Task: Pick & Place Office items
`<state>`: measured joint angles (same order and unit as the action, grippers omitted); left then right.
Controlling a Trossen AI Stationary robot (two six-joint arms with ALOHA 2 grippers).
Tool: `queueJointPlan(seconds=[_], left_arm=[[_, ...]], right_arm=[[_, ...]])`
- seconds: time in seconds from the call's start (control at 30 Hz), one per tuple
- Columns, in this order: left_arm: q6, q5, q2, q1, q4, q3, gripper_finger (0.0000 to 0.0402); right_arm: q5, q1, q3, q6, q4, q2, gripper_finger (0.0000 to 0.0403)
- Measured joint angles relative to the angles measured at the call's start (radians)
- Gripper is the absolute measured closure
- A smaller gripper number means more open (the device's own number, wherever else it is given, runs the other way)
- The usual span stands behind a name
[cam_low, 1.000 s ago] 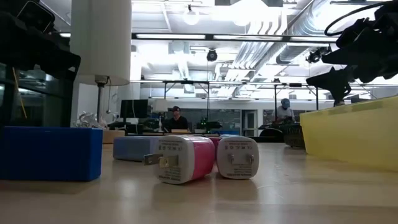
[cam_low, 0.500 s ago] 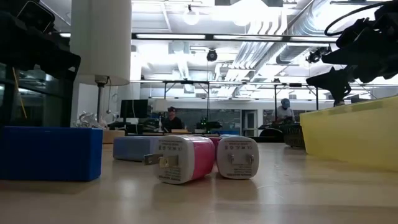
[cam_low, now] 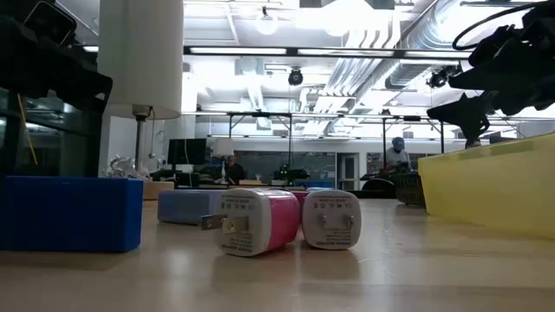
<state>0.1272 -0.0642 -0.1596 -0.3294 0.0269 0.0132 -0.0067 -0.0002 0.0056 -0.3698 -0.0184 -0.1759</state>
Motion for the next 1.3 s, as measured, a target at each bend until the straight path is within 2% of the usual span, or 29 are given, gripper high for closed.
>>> queueJointPlan(seconds=[1.3], left_arm=[[0.001,0.0,0.0,0.0,0.017,0.0,0.0211]], right_arm=[[0.0,0.0,0.0,0.0,0.0,0.0,0.0103]])
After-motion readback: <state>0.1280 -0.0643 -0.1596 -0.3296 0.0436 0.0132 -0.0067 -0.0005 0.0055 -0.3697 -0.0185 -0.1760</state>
